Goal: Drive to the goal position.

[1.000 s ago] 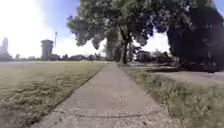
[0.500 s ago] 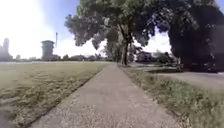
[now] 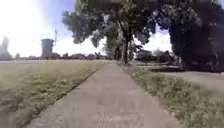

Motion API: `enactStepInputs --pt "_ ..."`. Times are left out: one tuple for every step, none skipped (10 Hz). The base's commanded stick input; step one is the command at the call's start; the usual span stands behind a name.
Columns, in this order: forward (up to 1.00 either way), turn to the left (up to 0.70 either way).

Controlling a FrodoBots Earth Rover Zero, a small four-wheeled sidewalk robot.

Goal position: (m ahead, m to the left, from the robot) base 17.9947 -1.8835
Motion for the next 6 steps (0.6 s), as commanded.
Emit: enactStepInputs --pt "1.0 0.0" --pt "1.0 0.0" --pt "1.0 0.0" --pt "1.0 0.0" --pt "1.0 0.0" --pt "1.0 0.0"
